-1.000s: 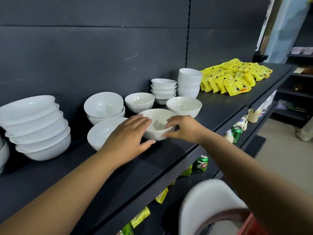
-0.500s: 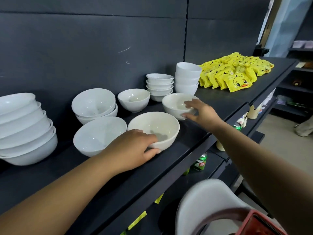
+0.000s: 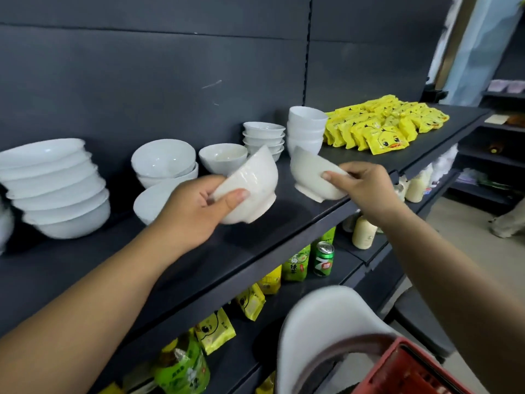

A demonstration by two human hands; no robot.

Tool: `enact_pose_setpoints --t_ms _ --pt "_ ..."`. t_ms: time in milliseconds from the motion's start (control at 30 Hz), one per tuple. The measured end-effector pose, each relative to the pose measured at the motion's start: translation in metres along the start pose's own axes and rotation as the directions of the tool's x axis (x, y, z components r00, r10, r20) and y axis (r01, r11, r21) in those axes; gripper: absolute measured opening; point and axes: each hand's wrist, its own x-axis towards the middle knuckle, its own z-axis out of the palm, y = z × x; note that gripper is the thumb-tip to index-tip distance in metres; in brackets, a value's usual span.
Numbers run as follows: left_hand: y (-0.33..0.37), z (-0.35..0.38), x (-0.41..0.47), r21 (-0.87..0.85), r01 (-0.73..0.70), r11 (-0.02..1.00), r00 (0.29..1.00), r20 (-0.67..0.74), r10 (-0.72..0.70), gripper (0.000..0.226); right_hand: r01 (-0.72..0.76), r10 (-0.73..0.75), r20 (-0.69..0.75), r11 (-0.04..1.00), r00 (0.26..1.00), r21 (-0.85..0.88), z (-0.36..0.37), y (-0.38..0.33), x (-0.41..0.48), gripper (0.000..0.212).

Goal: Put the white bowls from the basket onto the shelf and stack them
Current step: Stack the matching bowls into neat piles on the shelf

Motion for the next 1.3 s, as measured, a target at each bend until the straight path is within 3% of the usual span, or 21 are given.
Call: enact_pose_setpoints --t_ms 100,200,300,400,533,633,767,900,967,1100,1300 --pt "0.015 -0.035 -0.032 0.111 -0.014 0.994 0.995 -0.101 0.025 0.021 0.144 -0.147 0.043 0.987 0.988 0.076 0.007 -0.040 -0.022 0.020" --pt "0.021 -0.080 -0.068 0.206 0.061 0.977 0.979 -0.202 -0.019 0.021 0.234 -0.260 0.140 0.956 0.955 0.179 0.027 -0.081 -0.043 0.023" --pt "0.024 -0.125 -0.107 0.260 0.175 0.950 0.954 -0.283 -0.098 0.024 0.228 -0.305 0.224 0.921 0.926 0.315 0.061 -0.115 -0.054 0.020" --pt "0.025 -0.170 -0.151 0.278 0.246 0.929 0.919 -0.373 -0.132 0.012 0.256 -0.366 0.304 0.903 0.880 0.345 0.108 -0.149 -0.065 0.023" --pt "0.023 -0.219 -0.196 0.326 0.289 0.900 0.879 -0.463 -0.114 0.028 0.264 -0.429 0.400 0.875 0.810 0.405 0.164 -0.189 -0.086 0.015" --pt "0.014 -0.262 -0.225 0.370 0.338 0.865 0.852 -0.510 -0.115 0.023 0.232 -0.440 0.451 0.865 0.777 0.444 0.210 -0.221 -0.101 0.010" --pt "-0.007 -0.339 -0.257 0.458 0.294 0.839 0.861 -0.509 -0.023 0.036 0.253 -0.477 0.456 0.847 0.752 0.468 0.283 -0.266 -0.116 0.008" --pt "-0.020 -0.414 -0.269 0.515 0.247 0.821 0.862 -0.504 0.058 0.028 0.320 -0.517 0.430 0.834 0.740 0.450 0.354 -0.308 -0.125 0.012" --pt "-0.027 -0.445 -0.268 0.539 0.229 0.811 0.865 -0.495 0.085 0.010 0.357 -0.521 0.426 0.841 0.740 0.408 0.386 -0.323 -0.125 0.009" --pt "-0.045 -0.494 -0.260 0.579 0.215 0.787 0.835 -0.527 0.160 0.027 0.399 -0.511 0.445 0.858 0.735 0.325 0.449 -0.342 -0.121 0.030" --pt "-0.064 -0.525 -0.251 0.558 0.247 0.793 0.816 -0.561 0.141 0.018 0.399 -0.432 0.534 0.898 0.727 0.184 0.496 -0.341 -0.119 0.012"
